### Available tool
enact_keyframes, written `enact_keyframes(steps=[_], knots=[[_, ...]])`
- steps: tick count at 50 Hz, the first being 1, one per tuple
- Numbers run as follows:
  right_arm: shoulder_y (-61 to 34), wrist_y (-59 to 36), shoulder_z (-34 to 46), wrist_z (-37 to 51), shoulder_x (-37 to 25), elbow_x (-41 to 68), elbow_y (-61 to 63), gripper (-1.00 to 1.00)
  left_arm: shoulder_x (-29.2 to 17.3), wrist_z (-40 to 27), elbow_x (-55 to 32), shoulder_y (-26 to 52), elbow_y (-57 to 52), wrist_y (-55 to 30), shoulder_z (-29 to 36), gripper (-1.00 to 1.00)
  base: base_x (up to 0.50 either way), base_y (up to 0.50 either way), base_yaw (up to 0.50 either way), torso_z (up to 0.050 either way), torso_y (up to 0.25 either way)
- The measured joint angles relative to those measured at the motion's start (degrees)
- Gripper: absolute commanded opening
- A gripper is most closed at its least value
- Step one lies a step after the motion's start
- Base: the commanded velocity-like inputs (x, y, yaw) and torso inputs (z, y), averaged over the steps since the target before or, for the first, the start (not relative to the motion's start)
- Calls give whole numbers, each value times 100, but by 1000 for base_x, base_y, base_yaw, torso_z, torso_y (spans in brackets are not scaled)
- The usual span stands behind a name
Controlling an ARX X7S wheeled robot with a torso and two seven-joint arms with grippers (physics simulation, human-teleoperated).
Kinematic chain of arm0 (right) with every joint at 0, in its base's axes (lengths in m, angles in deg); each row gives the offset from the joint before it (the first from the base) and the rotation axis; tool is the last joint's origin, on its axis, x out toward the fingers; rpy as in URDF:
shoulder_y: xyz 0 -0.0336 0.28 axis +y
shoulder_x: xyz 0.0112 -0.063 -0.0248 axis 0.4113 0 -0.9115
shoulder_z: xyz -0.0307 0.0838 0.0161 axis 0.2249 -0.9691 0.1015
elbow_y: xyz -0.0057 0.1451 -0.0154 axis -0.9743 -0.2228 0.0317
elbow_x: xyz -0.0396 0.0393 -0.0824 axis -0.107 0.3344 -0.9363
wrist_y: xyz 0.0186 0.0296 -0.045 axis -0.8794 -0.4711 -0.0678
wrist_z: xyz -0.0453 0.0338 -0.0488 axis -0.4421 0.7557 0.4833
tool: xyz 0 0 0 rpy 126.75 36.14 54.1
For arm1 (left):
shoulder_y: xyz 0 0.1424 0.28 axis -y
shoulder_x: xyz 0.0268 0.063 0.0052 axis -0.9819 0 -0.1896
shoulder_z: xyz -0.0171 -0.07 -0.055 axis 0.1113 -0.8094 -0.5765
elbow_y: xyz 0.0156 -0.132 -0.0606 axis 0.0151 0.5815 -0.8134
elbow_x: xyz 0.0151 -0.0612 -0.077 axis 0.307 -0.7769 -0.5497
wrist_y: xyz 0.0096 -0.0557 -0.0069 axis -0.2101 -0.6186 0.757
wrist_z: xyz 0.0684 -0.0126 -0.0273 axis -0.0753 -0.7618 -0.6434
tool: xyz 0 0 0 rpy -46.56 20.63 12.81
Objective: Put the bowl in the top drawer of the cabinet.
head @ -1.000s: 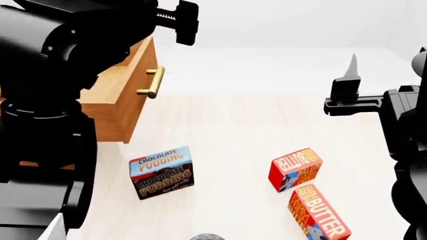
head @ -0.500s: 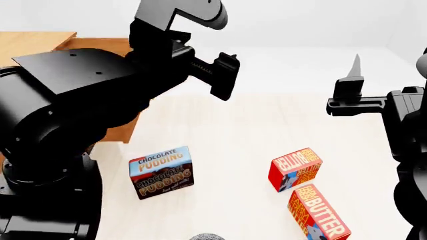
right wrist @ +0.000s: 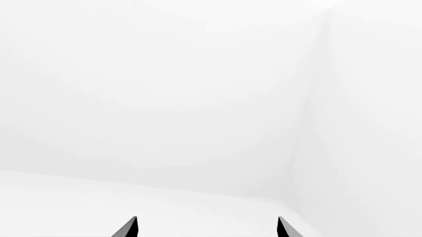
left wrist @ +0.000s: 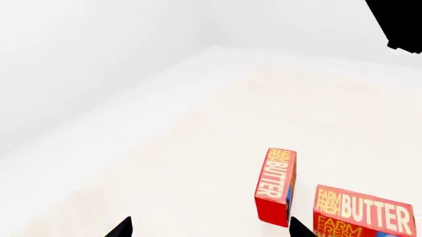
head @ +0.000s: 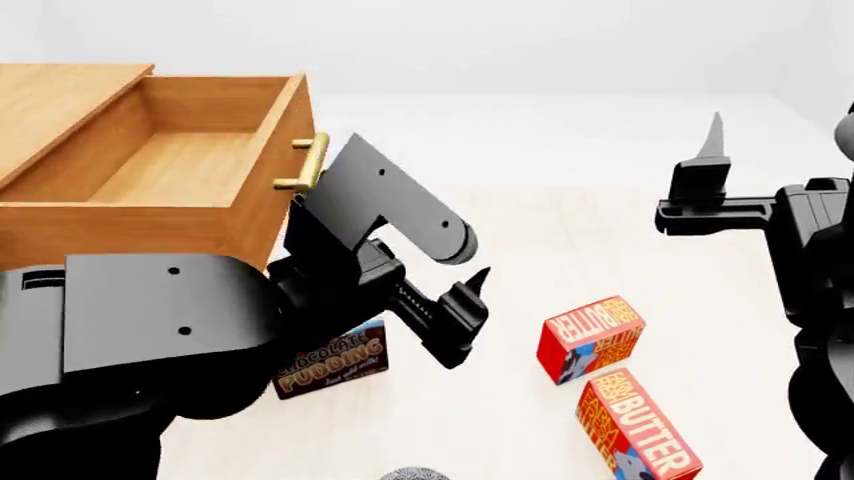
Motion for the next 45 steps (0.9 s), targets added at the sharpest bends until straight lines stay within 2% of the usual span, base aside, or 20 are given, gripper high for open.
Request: enact_keyframes(steps=[20,45], knots=[[148,249,31,44,-5,-14,-160,100,-708,-340,-503,-931,-450,167,366,100,0,0,0,0,0],[272,455,93,107,2,-22,-302,100,-1395,-1638,-2163,-1301,-562,90,518,100,0,0,0,0,0]])
